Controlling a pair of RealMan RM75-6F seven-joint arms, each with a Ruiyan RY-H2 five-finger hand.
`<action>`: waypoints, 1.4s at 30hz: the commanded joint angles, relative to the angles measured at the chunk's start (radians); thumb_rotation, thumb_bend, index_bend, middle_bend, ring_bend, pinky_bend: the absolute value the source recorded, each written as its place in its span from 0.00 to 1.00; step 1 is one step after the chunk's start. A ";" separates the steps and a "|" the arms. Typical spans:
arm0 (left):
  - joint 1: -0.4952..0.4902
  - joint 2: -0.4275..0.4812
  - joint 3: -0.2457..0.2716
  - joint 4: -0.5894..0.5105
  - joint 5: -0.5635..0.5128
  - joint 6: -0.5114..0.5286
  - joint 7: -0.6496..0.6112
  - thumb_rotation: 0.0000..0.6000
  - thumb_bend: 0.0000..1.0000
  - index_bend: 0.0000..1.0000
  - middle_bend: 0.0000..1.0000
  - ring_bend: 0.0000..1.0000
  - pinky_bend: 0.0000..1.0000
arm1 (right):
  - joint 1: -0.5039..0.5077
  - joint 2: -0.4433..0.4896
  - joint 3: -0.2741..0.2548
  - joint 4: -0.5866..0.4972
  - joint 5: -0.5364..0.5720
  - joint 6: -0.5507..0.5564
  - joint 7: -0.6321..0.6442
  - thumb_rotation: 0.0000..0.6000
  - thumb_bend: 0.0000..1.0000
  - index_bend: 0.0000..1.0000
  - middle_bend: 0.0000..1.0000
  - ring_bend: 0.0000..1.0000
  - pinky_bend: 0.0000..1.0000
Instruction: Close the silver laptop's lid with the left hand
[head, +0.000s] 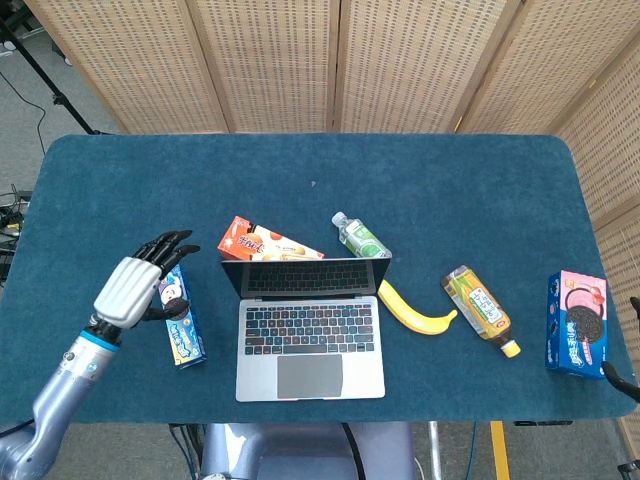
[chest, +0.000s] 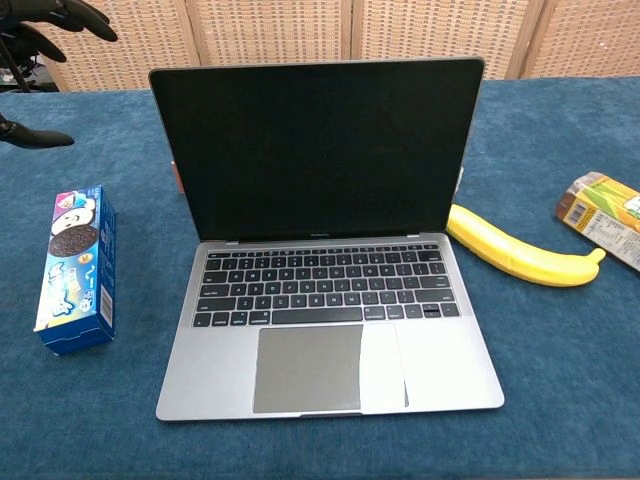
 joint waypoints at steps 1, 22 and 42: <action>-0.030 0.015 -0.019 -0.024 -0.037 -0.039 0.001 1.00 0.19 0.20 0.11 0.09 0.19 | -0.002 0.001 0.001 -0.001 0.002 -0.001 -0.005 1.00 0.24 0.06 0.00 0.00 0.00; -0.188 0.110 -0.103 -0.091 -0.232 -0.266 -0.083 1.00 0.19 0.20 0.11 0.10 0.19 | -0.003 -0.004 0.009 0.002 0.008 -0.009 -0.022 1.00 0.24 0.06 0.00 0.00 0.00; -0.272 0.112 -0.116 -0.110 -0.315 -0.338 -0.126 1.00 0.19 0.29 0.19 0.24 0.21 | -0.005 -0.004 0.012 -0.001 0.006 -0.010 -0.029 1.00 0.24 0.06 0.00 0.00 0.00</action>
